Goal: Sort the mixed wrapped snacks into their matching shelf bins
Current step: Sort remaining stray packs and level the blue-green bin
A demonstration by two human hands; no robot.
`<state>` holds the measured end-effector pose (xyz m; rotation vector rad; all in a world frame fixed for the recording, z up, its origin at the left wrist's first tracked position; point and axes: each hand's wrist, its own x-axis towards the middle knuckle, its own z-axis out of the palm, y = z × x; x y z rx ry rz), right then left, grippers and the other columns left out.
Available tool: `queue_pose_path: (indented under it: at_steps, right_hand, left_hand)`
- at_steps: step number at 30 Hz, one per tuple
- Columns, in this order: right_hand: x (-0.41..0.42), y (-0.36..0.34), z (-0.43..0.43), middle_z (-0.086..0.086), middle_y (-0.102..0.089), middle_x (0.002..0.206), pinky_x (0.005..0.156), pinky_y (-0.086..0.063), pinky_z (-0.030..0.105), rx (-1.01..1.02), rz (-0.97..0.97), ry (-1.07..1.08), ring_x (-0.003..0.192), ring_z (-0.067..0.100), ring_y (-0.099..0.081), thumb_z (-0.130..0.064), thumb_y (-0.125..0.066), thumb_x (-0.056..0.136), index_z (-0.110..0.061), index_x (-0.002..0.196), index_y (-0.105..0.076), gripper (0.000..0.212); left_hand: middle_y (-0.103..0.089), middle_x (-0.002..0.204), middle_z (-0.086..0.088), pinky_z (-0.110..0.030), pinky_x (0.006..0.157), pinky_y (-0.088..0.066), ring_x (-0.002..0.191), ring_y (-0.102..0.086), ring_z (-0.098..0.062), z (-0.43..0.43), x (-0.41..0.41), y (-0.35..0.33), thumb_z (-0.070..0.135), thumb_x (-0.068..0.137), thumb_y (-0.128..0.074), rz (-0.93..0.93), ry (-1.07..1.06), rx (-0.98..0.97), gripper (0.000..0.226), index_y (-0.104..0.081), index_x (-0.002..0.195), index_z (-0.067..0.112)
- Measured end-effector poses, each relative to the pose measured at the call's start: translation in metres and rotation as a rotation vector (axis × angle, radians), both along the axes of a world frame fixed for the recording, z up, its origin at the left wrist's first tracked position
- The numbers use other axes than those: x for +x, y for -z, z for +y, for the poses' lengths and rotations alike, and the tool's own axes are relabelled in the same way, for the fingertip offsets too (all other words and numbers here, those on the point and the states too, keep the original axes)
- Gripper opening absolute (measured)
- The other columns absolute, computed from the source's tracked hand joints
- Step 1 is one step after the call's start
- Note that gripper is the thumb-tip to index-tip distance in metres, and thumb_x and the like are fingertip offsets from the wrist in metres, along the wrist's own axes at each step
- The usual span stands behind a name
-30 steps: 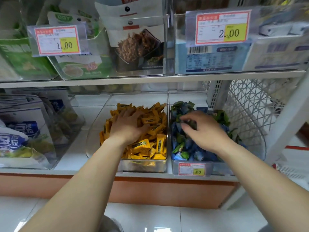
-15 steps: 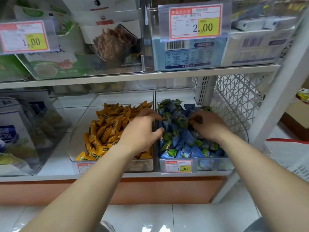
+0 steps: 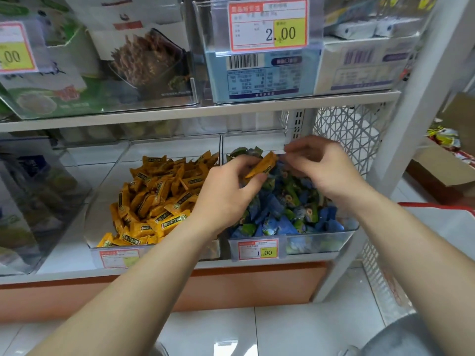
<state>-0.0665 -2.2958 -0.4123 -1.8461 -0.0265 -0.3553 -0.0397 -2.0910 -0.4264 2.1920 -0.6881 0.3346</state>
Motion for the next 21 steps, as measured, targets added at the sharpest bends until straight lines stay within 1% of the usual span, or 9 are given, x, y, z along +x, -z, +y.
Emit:
queue_pose_path:
  at_steps: [3, 5, 7, 9, 11, 14, 17, 18, 21]
  right_hand:
    - [0.004, 0.016, -0.024, -0.001, -0.071, 0.109, 0.084, -0.048, 0.029, -0.416, 0.152, 0.143, 0.101, 0.018, -0.065, -0.027, -0.065, 0.093, -0.023, 0.108, -0.069, 0.016]
    - [0.007, 0.031, -0.029, 0.004, -0.066, 0.124, 0.082, -0.042, 0.027, -0.655, 0.373, 0.085, 0.106, 0.022, -0.06, -0.039, -0.062, 0.093, -0.019, 0.123, -0.062, 0.036]
    - [0.012, 0.043, -0.026, 0.008, -0.062, 0.125, 0.077, -0.041, 0.029, -0.806, 0.548, 0.032, 0.1, 0.023, -0.056, -0.053, -0.062, 0.089, -0.016, 0.13, -0.054, 0.056]
    - [0.015, 0.049, -0.021, 0.007, -0.062, 0.117, 0.072, -0.044, 0.031, -0.822, 0.61, 0.013, 0.095, 0.022, -0.056, -0.061, -0.061, 0.084, -0.017, 0.125, -0.053, 0.061]
    - [0.02, 0.054, -0.019, 0.008, -0.064, 0.119, 0.076, -0.047, 0.032, -0.851, 0.642, -0.028, 0.099, 0.024, -0.059, -0.065, -0.057, 0.083, -0.02, 0.12, -0.055, 0.057]
    - [0.022, 0.058, -0.018, 0.01, -0.052, 0.14, 0.087, -0.046, 0.035, -0.914, 0.684, -0.038, 0.12, 0.032, -0.051, -0.066, -0.054, 0.082, -0.028, 0.142, -0.043, 0.072]
    - [0.023, 0.057, -0.015, 0.006, -0.062, 0.123, 0.06, -0.04, 0.023, -0.748, 0.632, -0.02, 0.086, 0.018, -0.059, -0.058, -0.061, 0.084, -0.028, 0.146, -0.041, 0.072]
    - [0.024, 0.057, -0.015, 0.004, -0.061, 0.124, 0.057, -0.038, 0.022, -0.709, 0.627, -0.035, 0.082, 0.015, -0.058, -0.056, -0.063, 0.085, -0.028, 0.147, -0.039, 0.073]
    - [0.026, 0.056, -0.014, 0.002, -0.05, 0.144, 0.066, -0.04, 0.023, -0.737, 0.643, -0.126, 0.087, 0.014, -0.056, -0.056, -0.065, 0.084, -0.031, 0.154, -0.027, 0.083]
  left_hand:
    - [-0.073, 0.1, 0.01, -0.031, 0.075, -0.057, 0.086, -0.067, -0.009, 0.011, 0.005, 0.003, 0.048, 0.094, -0.059, -0.056, -0.068, 0.213, 0.037, -0.063, 0.126, 0.029]
    - [-0.073, 0.094, 0.011, -0.036, 0.073, -0.058, 0.083, -0.068, -0.011, 0.017, 0.007, 0.005, 0.049, 0.093, -0.058, -0.079, -0.095, 0.291, 0.035, -0.063, 0.123, 0.032]
    - [-0.074, 0.093, 0.009, -0.037, 0.074, -0.058, 0.084, -0.068, -0.013, 0.021, 0.009, 0.007, 0.049, 0.092, -0.059, -0.055, -0.077, 0.307, 0.034, -0.064, 0.122, 0.033]
    - [-0.074, 0.092, 0.009, -0.037, 0.075, -0.057, 0.087, -0.068, -0.013, 0.023, 0.011, 0.01, 0.048, 0.091, -0.061, -0.016, -0.044, 0.303, 0.033, -0.065, 0.12, 0.033]
    - [-0.072, 0.09, 0.011, -0.033, 0.073, -0.055, 0.085, -0.067, -0.011, 0.025, 0.011, 0.011, 0.048, 0.091, -0.061, -0.004, -0.028, 0.295, 0.033, -0.066, 0.119, 0.032]
    - [-0.068, 0.088, 0.014, -0.028, 0.067, -0.05, 0.079, -0.062, -0.008, 0.025, 0.012, 0.012, 0.048, 0.091, -0.062, 0.0, -0.016, 0.274, 0.033, -0.067, 0.119, 0.031]
    - [-0.067, 0.088, 0.015, -0.026, 0.066, -0.048, 0.077, -0.06, -0.004, 0.026, 0.011, 0.013, 0.047, 0.091, -0.062, 0.02, -0.001, 0.258, 0.032, -0.066, 0.119, 0.031]
    - [-0.067, 0.088, 0.015, -0.024, 0.065, -0.046, 0.077, -0.06, -0.003, 0.027, 0.011, 0.013, 0.047, 0.091, -0.062, 0.027, 0.005, 0.252, 0.032, -0.066, 0.118, 0.031]
    - [-0.067, 0.086, 0.016, -0.018, 0.063, -0.042, 0.077, -0.059, 0.001, 0.03, 0.013, 0.014, 0.047, 0.091, -0.063, 0.043, 0.016, 0.228, 0.031, -0.067, 0.118, 0.031]
